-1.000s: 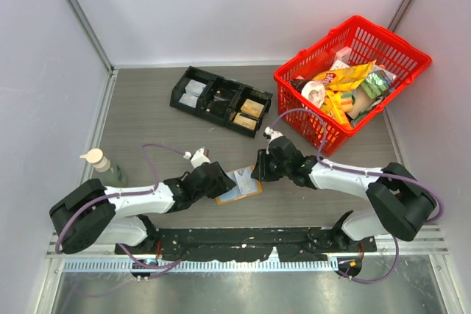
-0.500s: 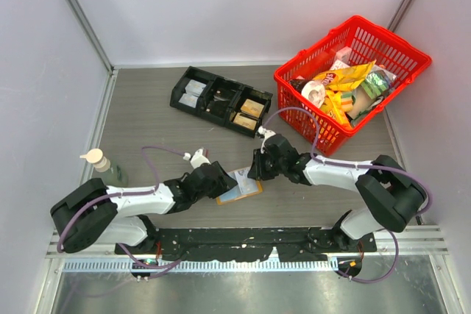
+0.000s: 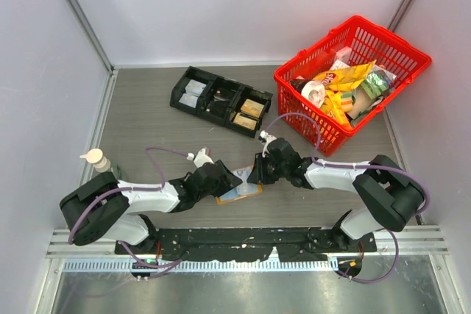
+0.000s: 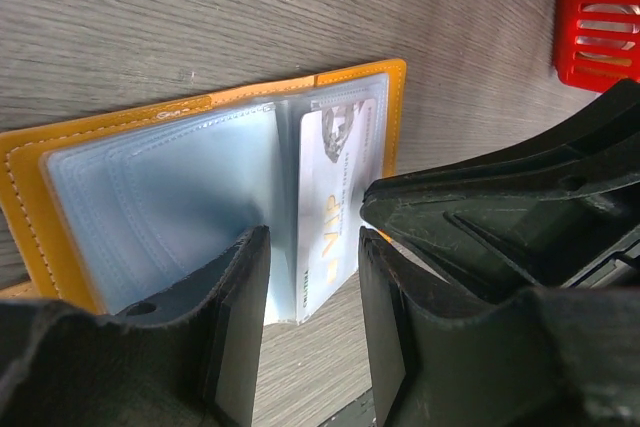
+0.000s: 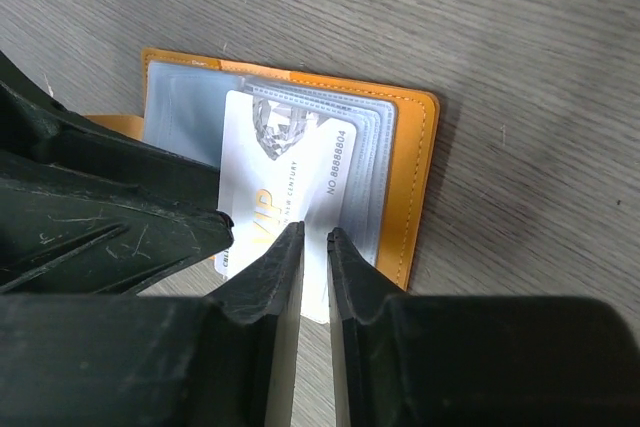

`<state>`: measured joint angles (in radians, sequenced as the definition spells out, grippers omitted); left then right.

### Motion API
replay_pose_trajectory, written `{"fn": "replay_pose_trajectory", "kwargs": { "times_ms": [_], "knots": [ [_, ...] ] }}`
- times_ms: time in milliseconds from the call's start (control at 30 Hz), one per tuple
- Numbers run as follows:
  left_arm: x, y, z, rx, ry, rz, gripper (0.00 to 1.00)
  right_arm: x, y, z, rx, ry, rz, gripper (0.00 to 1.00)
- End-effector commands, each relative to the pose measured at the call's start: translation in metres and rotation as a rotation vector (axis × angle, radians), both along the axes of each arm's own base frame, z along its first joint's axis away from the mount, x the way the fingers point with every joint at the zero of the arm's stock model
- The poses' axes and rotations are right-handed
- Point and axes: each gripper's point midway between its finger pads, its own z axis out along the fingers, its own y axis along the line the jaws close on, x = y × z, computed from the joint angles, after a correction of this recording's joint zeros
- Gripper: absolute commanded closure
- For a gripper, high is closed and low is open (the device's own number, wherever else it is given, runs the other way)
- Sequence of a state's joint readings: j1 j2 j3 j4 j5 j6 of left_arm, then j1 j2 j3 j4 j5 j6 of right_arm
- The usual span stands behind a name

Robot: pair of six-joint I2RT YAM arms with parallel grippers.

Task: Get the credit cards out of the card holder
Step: Remove the credit card from the card holder.

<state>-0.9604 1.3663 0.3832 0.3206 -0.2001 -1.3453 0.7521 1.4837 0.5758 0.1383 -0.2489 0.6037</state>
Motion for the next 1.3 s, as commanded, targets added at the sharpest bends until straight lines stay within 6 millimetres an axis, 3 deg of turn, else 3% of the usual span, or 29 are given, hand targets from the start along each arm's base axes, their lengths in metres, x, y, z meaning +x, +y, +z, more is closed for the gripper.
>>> {"fn": "replay_pose_trajectory", "kwargs": {
  "times_ms": [0, 400, 633, 767, 1200, 1267],
  "knots": [
    [-0.001, -0.011, 0.004, -0.033, 0.011, -0.025, 0.56, -0.004, 0.0, -0.007, 0.006, 0.027, -0.007, 0.79],
    [0.006, -0.022, 0.043, -0.056, -0.089, -0.085, 0.59, -0.004, -0.001, -0.01, 0.003, 0.033, -0.015, 0.8],
    [0.003, -0.032, 0.043, -0.107, -0.087, -0.114, 0.62, -0.003, -0.002, -0.011, -0.001, 0.034, -0.018, 0.8],
    [0.003, -0.031, 0.042, -0.129, -0.104, -0.11, 0.76, -0.003, -0.003, -0.014, 0.002, 0.043, -0.024, 0.8],
    [0.001, -0.037, 0.032, -0.2, -0.108, -0.112, 0.75, -0.004, -0.006, -0.018, 0.012, 0.064, -0.038, 0.8],
    [0.002, -0.034, 0.032, -0.194, -0.106, -0.105, 0.83, -0.005, -0.009, -0.021, 0.006, 0.071, -0.043, 0.8]
  ]
}}
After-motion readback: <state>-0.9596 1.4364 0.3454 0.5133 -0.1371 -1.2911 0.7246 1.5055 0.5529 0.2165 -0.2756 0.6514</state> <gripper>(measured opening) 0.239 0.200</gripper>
